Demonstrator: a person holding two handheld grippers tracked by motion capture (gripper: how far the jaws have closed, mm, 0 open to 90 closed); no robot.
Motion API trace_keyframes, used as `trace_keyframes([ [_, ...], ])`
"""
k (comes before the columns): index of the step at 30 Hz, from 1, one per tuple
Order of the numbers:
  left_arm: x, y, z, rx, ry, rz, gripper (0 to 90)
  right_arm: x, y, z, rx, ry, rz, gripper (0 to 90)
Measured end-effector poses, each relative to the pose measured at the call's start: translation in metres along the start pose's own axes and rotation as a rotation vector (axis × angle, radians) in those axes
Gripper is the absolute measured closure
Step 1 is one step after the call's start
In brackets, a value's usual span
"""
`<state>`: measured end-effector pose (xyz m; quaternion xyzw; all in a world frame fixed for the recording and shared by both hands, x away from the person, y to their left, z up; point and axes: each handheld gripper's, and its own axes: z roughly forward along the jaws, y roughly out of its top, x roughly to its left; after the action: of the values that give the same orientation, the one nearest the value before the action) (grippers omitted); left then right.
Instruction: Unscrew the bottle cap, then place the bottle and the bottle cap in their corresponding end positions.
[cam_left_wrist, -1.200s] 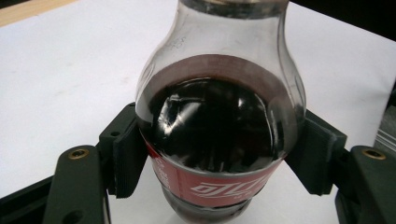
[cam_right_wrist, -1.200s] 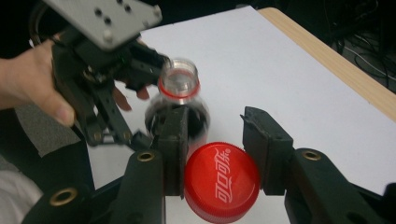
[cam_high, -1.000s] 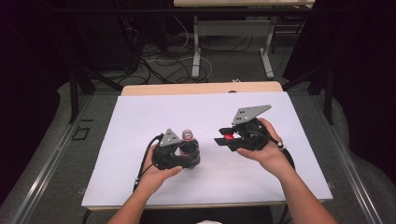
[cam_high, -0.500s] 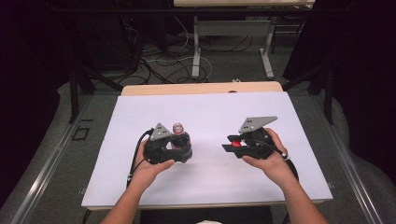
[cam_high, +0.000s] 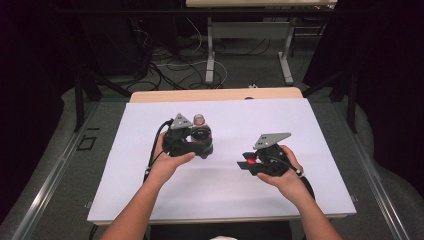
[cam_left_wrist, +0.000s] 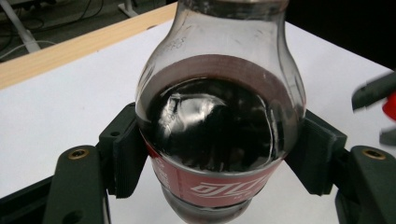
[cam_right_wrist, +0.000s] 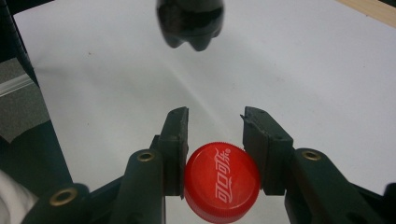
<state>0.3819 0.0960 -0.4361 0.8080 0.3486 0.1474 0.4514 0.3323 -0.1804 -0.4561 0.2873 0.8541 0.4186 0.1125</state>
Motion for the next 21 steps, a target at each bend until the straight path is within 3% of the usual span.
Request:
trace_keyframes([
  [3,-0.001,0.01,0.011,-0.001,-0.02,0.001,30.2,0.0,-0.001,-0.001,0.002,0.002,-0.003,61.3],
  [12,-0.007,0.028,0.045,0.031,-0.005,0.023,30.2,0.002,-0.005,0.002,-0.003,0.015,0.013,61.3],
  [21,0.0,0.033,0.077,0.014,0.028,-0.019,30.2,-0.001,-0.009,0.005,-0.008,0.008,0.02,61.3],
])
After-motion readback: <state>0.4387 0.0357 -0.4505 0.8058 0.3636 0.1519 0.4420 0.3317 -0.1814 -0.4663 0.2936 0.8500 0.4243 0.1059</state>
